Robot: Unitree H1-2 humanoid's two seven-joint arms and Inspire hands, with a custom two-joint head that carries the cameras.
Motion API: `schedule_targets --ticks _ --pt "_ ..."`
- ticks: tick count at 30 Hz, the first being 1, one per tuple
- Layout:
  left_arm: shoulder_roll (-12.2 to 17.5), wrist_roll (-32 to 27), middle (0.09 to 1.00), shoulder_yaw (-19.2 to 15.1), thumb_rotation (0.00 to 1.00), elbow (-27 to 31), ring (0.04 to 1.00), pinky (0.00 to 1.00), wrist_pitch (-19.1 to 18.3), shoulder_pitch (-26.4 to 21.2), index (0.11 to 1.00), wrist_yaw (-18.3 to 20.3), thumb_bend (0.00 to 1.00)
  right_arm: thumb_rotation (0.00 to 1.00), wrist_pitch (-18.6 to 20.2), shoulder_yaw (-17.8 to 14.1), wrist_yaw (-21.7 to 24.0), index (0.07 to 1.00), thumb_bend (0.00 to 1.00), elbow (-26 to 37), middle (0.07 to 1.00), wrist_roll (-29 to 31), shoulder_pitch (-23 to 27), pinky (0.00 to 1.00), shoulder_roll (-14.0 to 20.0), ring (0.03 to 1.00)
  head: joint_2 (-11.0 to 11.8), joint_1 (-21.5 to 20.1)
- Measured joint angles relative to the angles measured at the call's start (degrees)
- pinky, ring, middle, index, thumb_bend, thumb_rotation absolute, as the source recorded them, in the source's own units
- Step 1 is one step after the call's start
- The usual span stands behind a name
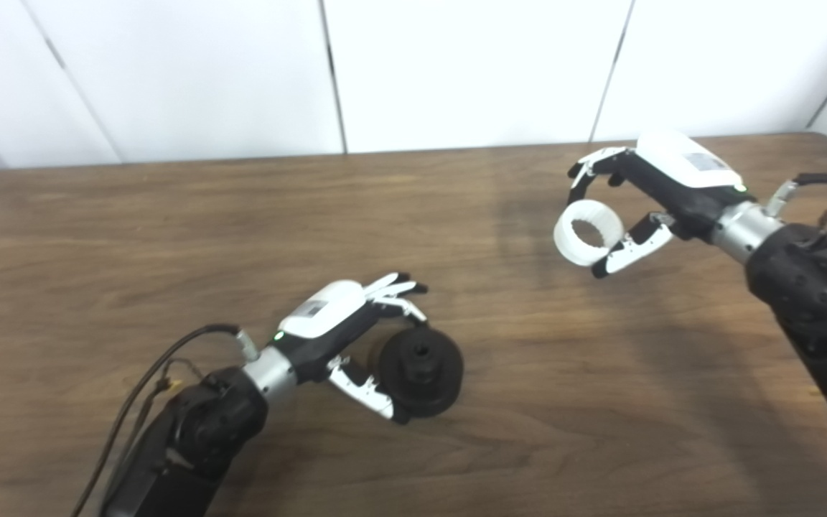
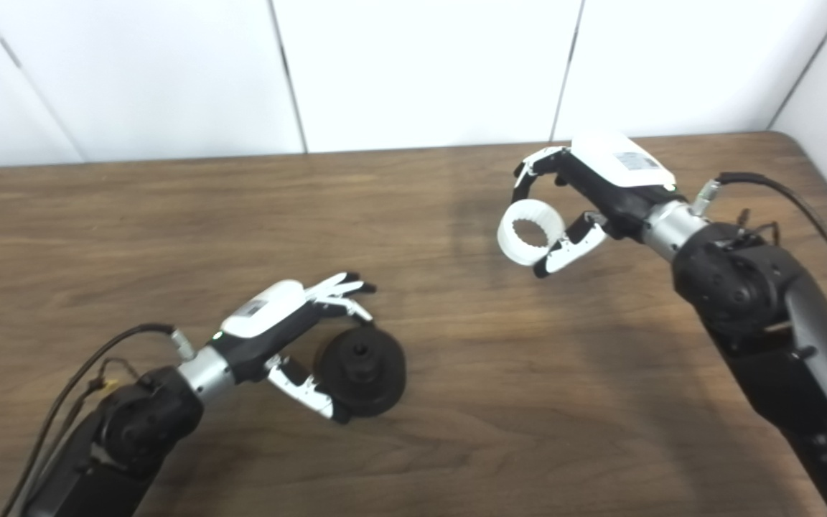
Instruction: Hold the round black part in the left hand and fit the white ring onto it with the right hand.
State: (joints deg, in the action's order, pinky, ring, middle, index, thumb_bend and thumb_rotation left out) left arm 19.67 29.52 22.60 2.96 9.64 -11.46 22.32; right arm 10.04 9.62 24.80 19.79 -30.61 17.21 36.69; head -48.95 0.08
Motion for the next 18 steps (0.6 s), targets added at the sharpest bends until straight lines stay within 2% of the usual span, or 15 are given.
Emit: schedule_targets --ticks 9,18 --pt "-1.48 1.10 0.937 0.49 0.07 -0.47 1.000 0.90 -0.19 -0.16 0.484 -0.27 0.52 0.14 -0.26 1.33 3.13 0.482 0.52 3.75 0.782 1.17 -0.77 0.70 -2.22 0.797 -0.44 1.76" --pt "-2.08 1.63 0.934 0.92 0.07 -1.00 0.997 0.90 -0.32 -0.85 0.484 -0.59 0.52 0.14 -1.47 3.12 4.57 0.482 0.52 4.25 0.782 2.03 -1.81 0.72 -5.39 0.805 -0.53 2.29"
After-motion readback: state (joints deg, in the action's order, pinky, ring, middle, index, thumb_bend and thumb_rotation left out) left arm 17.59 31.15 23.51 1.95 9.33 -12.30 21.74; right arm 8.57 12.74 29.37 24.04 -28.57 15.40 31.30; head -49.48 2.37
